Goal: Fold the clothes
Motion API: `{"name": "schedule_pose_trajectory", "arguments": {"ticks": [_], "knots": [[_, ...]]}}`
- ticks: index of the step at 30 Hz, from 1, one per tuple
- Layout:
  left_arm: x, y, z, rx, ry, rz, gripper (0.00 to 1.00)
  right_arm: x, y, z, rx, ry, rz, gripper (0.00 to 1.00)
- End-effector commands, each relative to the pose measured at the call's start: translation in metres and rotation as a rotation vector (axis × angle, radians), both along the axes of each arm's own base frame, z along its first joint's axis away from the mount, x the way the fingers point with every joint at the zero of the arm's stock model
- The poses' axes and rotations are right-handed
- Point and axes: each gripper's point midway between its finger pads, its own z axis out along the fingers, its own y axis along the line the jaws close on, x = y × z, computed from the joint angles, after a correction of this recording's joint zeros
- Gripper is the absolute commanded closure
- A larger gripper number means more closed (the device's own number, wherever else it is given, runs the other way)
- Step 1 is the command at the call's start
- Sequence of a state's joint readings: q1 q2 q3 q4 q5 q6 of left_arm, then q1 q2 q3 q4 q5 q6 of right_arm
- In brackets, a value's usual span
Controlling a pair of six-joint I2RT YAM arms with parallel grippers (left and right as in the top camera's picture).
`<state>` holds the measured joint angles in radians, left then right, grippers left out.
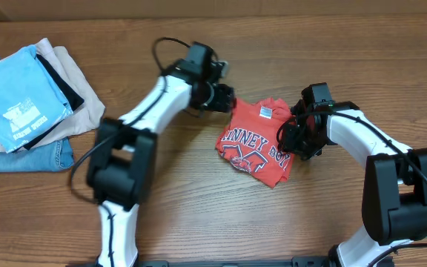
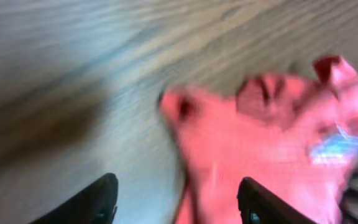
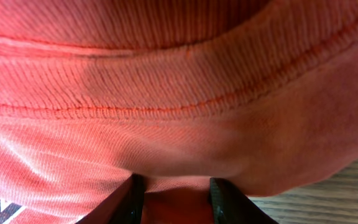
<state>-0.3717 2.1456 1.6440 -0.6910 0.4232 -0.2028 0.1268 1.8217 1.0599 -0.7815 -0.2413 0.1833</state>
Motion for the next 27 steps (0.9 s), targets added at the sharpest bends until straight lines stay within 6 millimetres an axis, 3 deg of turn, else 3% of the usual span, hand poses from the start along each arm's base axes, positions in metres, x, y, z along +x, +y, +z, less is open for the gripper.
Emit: {"name": "schedule_pose_trajectory", "arguments": {"ticks": [1,5,14,20,27], "knots": [[-0.027,-0.001,0.074,-0.010,-0.093,-0.122,0.44,-0.009,-0.037,-0.024,-0.187,0.043,-0.028,0.60],[-0.073,0.002,0.058,0.065,0.035,-0.239,0.58,-0.009,-0.037,-0.024,-0.187,0.044,-0.028,0.60],[-0.119,0.003,0.002,0.114,0.139,-0.363,0.59,-0.010,-0.037,-0.025,-0.187,0.048,-0.028,0.60],[-0.121,0.003,-0.024,0.100,0.099,-0.381,0.57,-0.010,-0.037,-0.025,-0.187,0.048,-0.028,0.60],[-0.124,-0.013,-0.020,-0.002,0.060,-0.457,0.55,-0.012,-0.037,-0.025,-0.188,0.055,-0.027,0.60]]}}
